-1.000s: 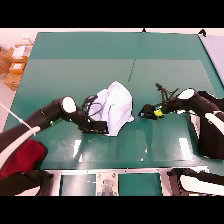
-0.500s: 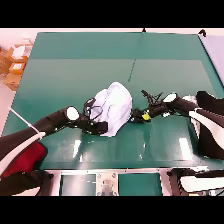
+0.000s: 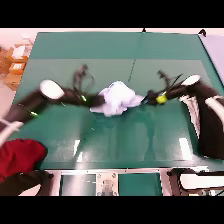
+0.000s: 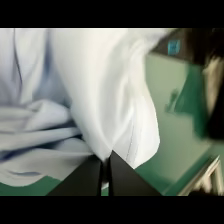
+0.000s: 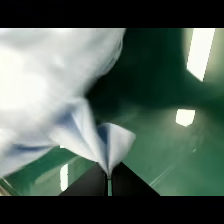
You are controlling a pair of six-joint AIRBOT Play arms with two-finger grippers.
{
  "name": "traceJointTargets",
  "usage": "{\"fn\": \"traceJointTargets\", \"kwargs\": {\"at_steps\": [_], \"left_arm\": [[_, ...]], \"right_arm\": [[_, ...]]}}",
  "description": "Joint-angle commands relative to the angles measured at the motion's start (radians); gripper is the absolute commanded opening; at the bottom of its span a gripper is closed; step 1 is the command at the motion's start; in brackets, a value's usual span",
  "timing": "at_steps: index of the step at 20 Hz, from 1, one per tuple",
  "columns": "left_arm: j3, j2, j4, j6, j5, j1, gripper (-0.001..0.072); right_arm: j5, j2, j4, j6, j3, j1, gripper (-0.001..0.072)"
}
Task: Fold the shirts.
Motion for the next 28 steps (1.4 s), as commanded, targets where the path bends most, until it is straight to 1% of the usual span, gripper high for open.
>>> {"fn": "traceJointTargets", "kwargs": {"at_steps": [1,4,6,8,9,11,12,14,15,16,18,19,20,22,24,26,28], "left_arm": [[0.267,0.143,0.01,0.007,-0.067,0.169,0.0023],[0.545,0.179,0.011,0.008,-0.15,0.26,0.0023],[0.691,0.178,0.014,0.008,-0.179,0.27,0.0023],[0.8,0.179,0.051,0.006,-0.193,0.27,0.0023],[0.845,0.179,0.093,0.005,-0.209,0.27,0.0023],[0.9,0.179,0.151,-0.005,-0.269,0.27,0.0023],[0.91,0.179,0.177,-0.005,-0.312,0.27,0.0023],[0.906,0.175,0.294,-0.01,-0.43,0.27,0.0024],[0.879,0.174,0.357,-0.032,-0.484,0.27,0.0023],[0.834,0.174,0.391,-0.031,-0.523,0.27,0.0023],[0.676,0.174,0.39,-0.026,-0.568,0.27,0.0024],[0.56,0.174,0.367,-0.015,-0.557,0.27,0.0023],[0.438,0.174,0.352,0.005,-0.522,0.27,0.0023],[0.165,0.169,0.346,0.021,-0.382,0.27,0.0023],[-0.042,0.108,0.346,0.05,-0.252,0.27,0.0023],[-0.12,-0.014,0.323,0.08,-0.183,0.271,0.0023],[-0.091,-0.15,0.276,0.135,-0.141,0.271,0.0023]], "right_arm": [[0.173,0.113,0.039,0.062,0.273,-0.154,0.0013],[0.182,0.235,0.07,0.116,0.573,-0.262,0.0013],[0.182,0.289,0.069,0.14,0.758,-0.318,0.0013],[0.179,0.332,0.063,0.158,0.903,-0.369,0.0013],[0.163,0.358,0.059,0.163,0.944,-0.4,0.0013],[0.136,0.416,0.058,0.162,0.946,-0.462,0.0013],[0.137,0.435,0.058,0.162,0.941,-0.491,0.0013],[0.138,0.448,0.058,0.162,0.915,-0.513,0.0014],[0.144,0.448,0.059,0.162,0.887,-0.512,0.0013],[0.148,0.448,0.059,0.161,0.834,-0.508,0.0014],[0.132,0.444,0.059,0.129,0.681,-0.462,0.0014],[0.1,0.441,0.059,0.1,0.587,-0.431,0.0014],[0.048,0.433,0.059,0.072,0.478,-0.392,0.0014],[-0.083,0.384,0.059,0.024,0.272,-0.311,0.0014],[-0.2,0.279,0.059,0.005,0.126,-0.245,0.0015],[-0.235,0.129,0.06,0.007,0.08,-0.199,0.0016],[-0.235,-0.005,0.074,0.008,0.083,-0.174,0.0016]]}}
